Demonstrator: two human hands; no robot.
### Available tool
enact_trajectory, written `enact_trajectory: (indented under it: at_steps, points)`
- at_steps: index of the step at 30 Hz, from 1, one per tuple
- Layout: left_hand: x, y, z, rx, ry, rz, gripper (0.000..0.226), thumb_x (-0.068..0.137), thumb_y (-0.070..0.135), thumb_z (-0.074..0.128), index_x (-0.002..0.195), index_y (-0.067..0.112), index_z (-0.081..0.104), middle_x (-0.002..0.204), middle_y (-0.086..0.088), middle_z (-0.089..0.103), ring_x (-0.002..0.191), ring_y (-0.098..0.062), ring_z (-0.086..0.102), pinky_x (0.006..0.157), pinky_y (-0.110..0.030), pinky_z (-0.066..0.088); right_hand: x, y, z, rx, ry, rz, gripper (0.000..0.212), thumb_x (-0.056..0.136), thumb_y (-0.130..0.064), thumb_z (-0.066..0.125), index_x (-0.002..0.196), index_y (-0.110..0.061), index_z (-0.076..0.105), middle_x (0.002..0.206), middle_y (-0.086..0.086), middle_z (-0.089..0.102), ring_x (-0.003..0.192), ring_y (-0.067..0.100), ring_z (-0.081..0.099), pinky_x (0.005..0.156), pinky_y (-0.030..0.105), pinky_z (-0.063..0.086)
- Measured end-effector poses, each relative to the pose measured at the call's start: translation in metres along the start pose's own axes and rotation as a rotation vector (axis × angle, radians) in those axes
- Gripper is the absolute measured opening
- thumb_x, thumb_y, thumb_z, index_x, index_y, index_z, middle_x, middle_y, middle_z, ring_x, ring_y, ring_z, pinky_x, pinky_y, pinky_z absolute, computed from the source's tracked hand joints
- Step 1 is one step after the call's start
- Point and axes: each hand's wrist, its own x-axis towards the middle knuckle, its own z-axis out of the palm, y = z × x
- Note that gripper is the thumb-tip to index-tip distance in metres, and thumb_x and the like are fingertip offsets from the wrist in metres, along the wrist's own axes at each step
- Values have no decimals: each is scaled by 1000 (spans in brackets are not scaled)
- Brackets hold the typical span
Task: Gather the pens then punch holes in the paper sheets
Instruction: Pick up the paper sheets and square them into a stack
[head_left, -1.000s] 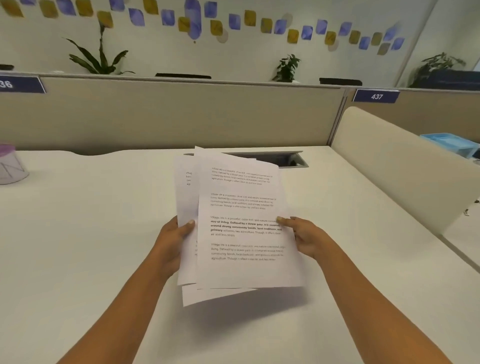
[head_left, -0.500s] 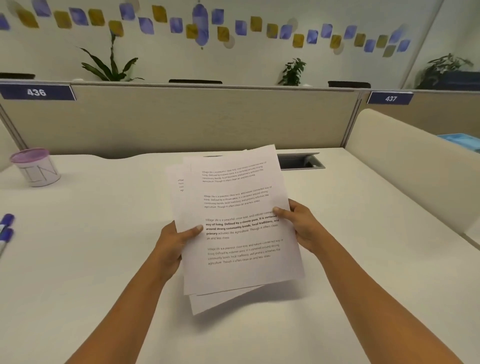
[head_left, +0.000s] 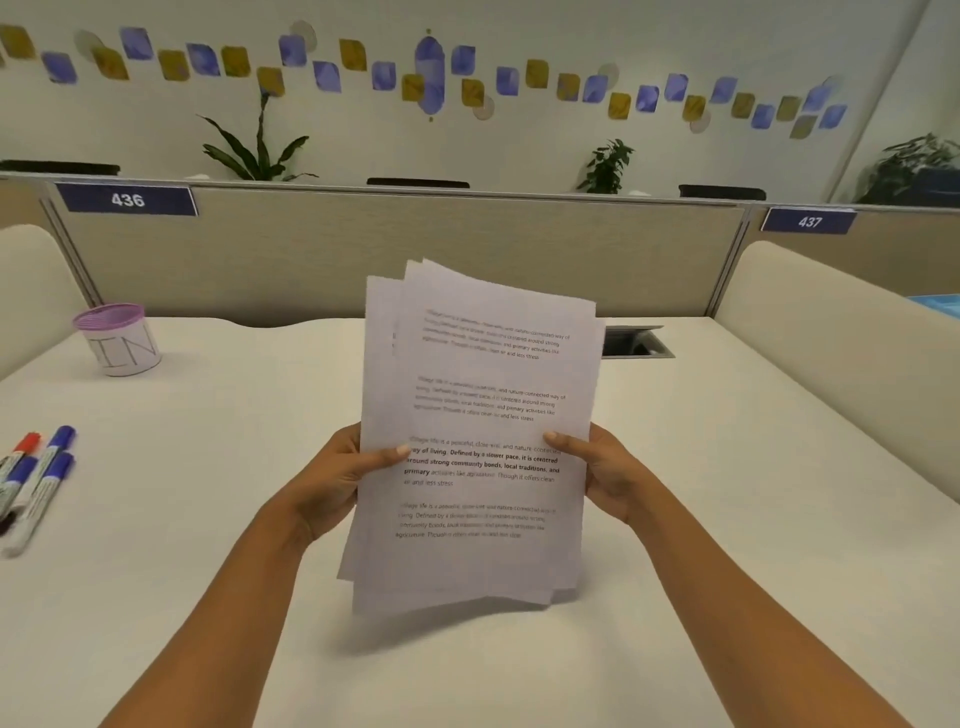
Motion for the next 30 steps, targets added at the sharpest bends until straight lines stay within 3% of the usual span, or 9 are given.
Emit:
enact_trajectory:
  at_steps: [4, 10, 15, 21, 25, 27, 30]
  points:
    - [5, 2, 1, -10, 69, 19, 41, 70, 14, 68, 111, 11, 65, 103, -9, 73, 91, -27, 71, 68, -32, 58, 3, -5, 12, -15, 22, -64, 42, 69, -19, 73, 109, -14, 66, 109, 10, 72, 96, 28, 70, 72, 37, 59]
    - [12, 8, 9, 39, 222, 213, 34, 60, 8, 78, 92, 18, 72, 92, -3, 76, 84, -23, 72, 72, -36, 59, 3, -16, 25, 7, 119, -266, 32, 63, -12, 76, 94, -13, 71, 95, 6, 75, 85, 26, 72, 68, 35, 58]
    - [11, 2, 11, 102, 257, 386, 29, 67, 11, 71, 92, 27, 73, 96, 4, 74, 83, -17, 70, 65, -24, 56, -1, -17, 27, -119, 136, -344, 37, 66, -12, 75, 102, -11, 69, 101, 8, 73, 87, 28, 69, 74, 39, 59]
    - [12, -11, 12, 110, 248, 311, 33, 65, 15, 73, 95, 30, 72, 101, 5, 74, 91, -18, 70, 68, -22, 56, -2, -8, 31, -200, 122, -283, 37, 69, -16, 74, 106, -11, 68, 106, 12, 71, 94, 33, 66, 81, 43, 57]
    - [19, 0, 19, 131, 318, 288, 25, 65, 23, 71, 89, 30, 71, 92, 3, 74, 84, -23, 70, 70, -35, 56, 2, -10, 37, -215, 171, -293, 23, 75, -11, 75, 97, -15, 70, 103, 12, 72, 94, 35, 66, 83, 48, 56]
    - [22, 9, 20, 125, 343, 286, 26, 64, 24, 71, 90, 24, 70, 92, -1, 74, 84, -28, 69, 73, -42, 56, 5, -14, 38, -206, 189, -305, 19, 73, -11, 76, 89, -20, 71, 97, 7, 73, 89, 31, 67, 80, 45, 57]
    - [24, 15, 19, 125, 338, 290, 23, 64, 24, 72, 86, 25, 72, 87, 2, 75, 79, -22, 70, 71, -38, 57, 5, -18, 35, -197, 173, -317, 22, 65, -18, 79, 85, -22, 72, 91, 1, 75, 82, 23, 70, 75, 38, 59]
